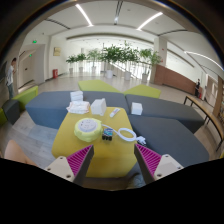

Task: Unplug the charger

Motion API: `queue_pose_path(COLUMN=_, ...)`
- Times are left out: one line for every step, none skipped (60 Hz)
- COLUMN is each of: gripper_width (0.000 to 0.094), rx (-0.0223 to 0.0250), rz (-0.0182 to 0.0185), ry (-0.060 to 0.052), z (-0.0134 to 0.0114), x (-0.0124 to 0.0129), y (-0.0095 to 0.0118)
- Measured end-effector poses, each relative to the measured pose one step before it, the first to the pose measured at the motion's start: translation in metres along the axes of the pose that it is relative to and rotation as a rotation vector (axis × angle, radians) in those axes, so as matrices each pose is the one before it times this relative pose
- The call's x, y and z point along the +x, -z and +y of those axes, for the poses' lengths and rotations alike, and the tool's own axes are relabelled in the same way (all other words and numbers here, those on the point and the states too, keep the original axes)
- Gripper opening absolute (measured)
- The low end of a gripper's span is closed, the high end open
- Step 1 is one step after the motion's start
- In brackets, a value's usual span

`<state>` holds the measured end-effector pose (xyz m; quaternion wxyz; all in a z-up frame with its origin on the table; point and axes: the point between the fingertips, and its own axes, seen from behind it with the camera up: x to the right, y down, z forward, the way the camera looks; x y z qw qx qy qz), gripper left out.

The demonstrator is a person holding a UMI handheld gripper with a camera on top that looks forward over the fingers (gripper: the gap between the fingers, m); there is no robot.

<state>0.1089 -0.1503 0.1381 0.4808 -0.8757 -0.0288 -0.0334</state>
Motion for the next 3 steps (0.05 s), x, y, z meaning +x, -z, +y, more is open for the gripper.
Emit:
queue_pose_path(gripper_width=0.0851, rx=0.00171, rz=0.00837, ry=-0.0002, z=0.00301, x=0.00265, y=-0.00666)
queue_pose_path(gripper_width=0.0854, rx=-0.00011, rz=0.00448, ry=-0.0007, z=0.00142, x=0.00270, y=0.00125)
queue_pose_path(gripper_width=0.0852, rx=-0.00129, rz=0.00288, ry=-0.0016, z=0.00086, x=0.00134, y=0.00179)
